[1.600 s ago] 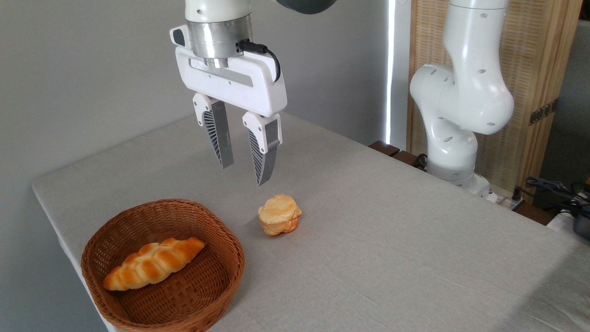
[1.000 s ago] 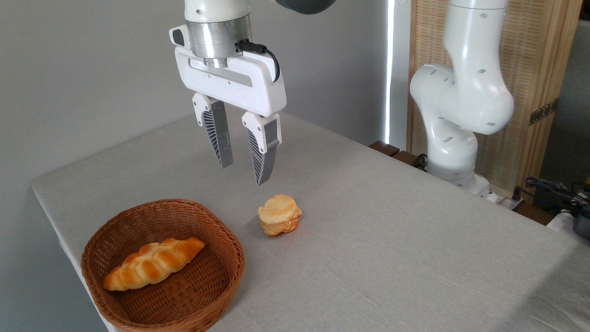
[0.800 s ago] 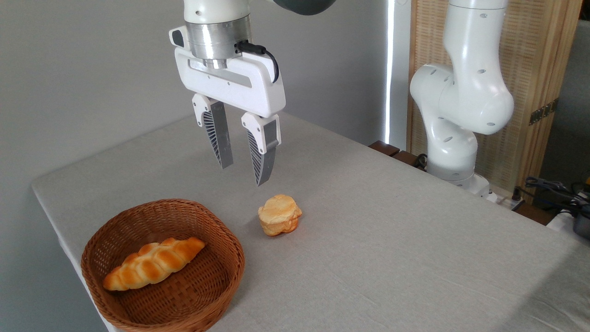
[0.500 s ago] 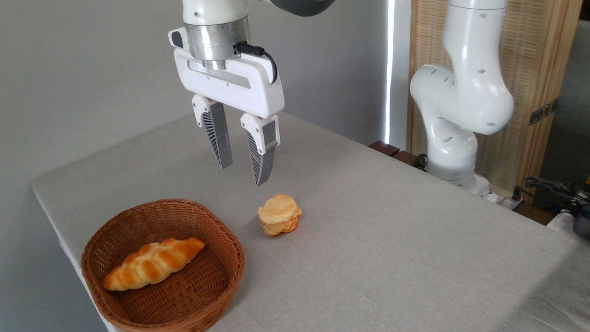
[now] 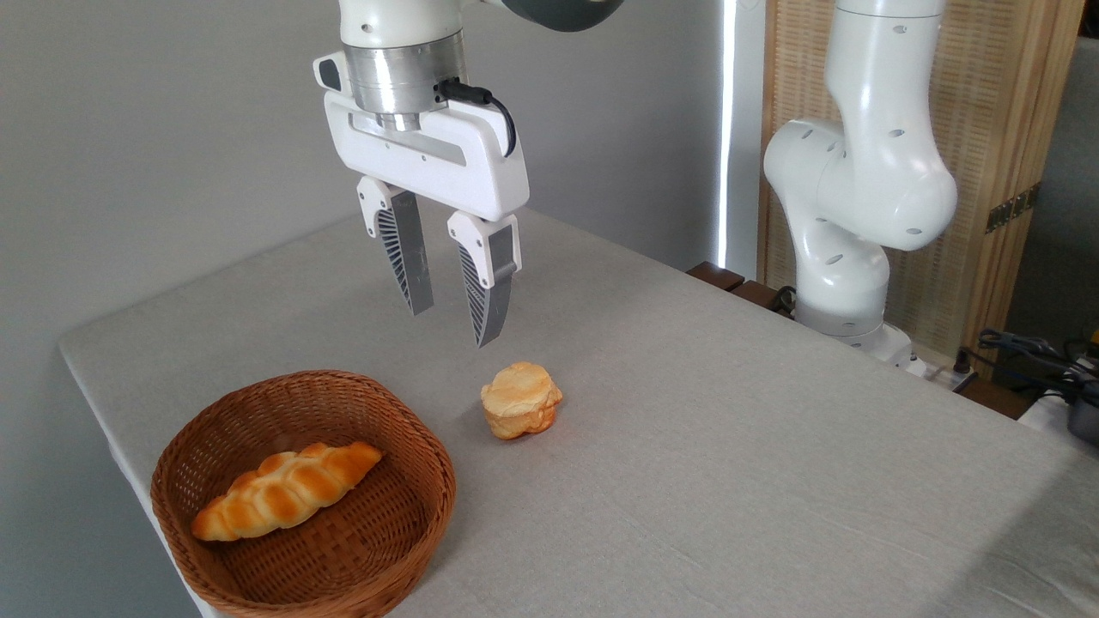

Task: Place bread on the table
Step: 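Move the open gripper over the braided bread roll and lower into the basket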

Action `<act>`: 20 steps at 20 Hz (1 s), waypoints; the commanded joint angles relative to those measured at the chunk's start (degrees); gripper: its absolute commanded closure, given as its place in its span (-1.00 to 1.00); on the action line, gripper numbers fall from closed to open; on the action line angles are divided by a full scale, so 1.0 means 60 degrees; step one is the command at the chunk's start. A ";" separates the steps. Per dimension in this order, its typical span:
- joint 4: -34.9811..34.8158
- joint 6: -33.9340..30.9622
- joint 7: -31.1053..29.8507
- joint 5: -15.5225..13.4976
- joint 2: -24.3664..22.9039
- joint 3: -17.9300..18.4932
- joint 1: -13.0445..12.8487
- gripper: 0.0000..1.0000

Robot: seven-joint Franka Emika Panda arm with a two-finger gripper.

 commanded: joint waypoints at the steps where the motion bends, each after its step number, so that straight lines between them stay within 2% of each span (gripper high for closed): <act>1: 0.0152 0.0299 0.0145 -0.0252 0.0107 0.0036 -0.0049 -1.00; 5: 0.0094 0.1413 0.0071 -0.0267 0.0326 -0.0052 -0.0122 -1.00; 11: -0.0287 0.3229 0.0144 -0.0252 0.0663 -0.0111 -0.0474 -1.00; 20: -0.0302 0.5251 0.0159 -0.0091 0.2170 -0.0111 -0.0679 -1.00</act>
